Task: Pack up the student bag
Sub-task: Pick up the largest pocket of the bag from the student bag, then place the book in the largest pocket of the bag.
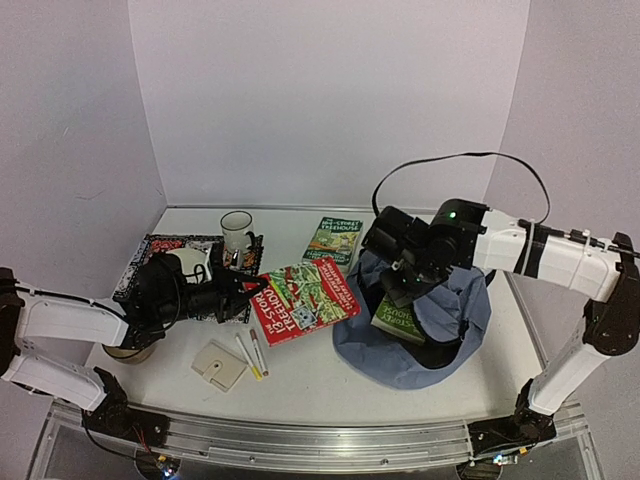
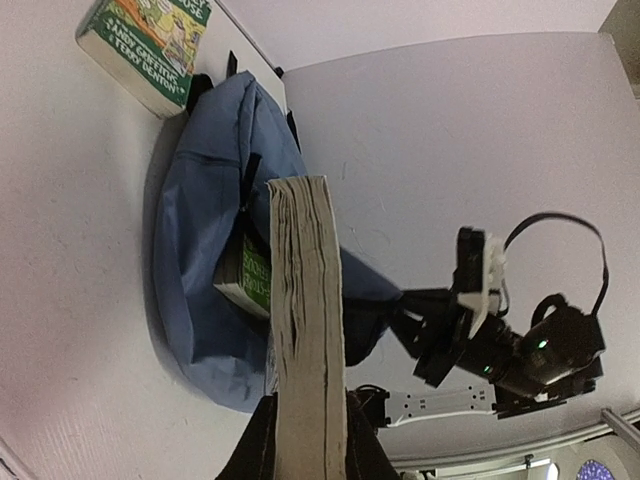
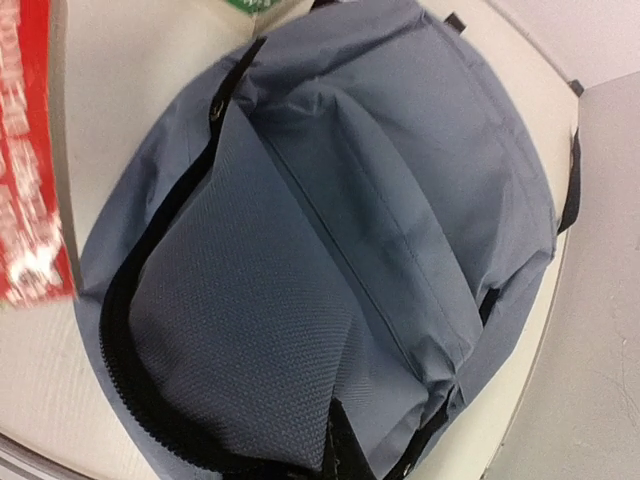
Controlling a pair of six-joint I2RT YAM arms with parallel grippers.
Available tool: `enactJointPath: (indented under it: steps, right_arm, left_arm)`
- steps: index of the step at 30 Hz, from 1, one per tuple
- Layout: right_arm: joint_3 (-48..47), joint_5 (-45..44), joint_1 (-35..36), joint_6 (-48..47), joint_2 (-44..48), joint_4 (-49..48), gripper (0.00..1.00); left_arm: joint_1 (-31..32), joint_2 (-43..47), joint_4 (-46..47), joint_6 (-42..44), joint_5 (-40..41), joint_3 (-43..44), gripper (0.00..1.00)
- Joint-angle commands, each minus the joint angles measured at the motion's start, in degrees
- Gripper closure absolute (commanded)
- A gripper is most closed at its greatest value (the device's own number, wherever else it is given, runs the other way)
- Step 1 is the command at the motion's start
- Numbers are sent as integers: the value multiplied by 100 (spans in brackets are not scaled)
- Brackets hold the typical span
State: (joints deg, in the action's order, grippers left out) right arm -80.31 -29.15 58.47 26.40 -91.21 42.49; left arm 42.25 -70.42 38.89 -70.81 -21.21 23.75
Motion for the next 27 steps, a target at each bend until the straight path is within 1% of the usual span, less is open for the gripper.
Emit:
enactJointPath:
  steps: [1, 6, 18, 27]
  right_arm:
    - [-777, -590, 22, -234, 319, -303, 100]
    - [-1021, -621, 15, -365, 236, -476, 100]
    - [-860, -311, 19, -427, 341, -1138, 100]
    - [-608, 43, 22, -225, 447, -1591, 100]
  left_arm:
    - [459, -110, 416, -131, 97, 207, 100]
    - [747, -448, 412, -276, 310, 475, 100]
    - [1046, -1429, 439, -528, 491, 1335, 100]
    - [1322, -2457, 717, -749, 1377, 2276, 100]
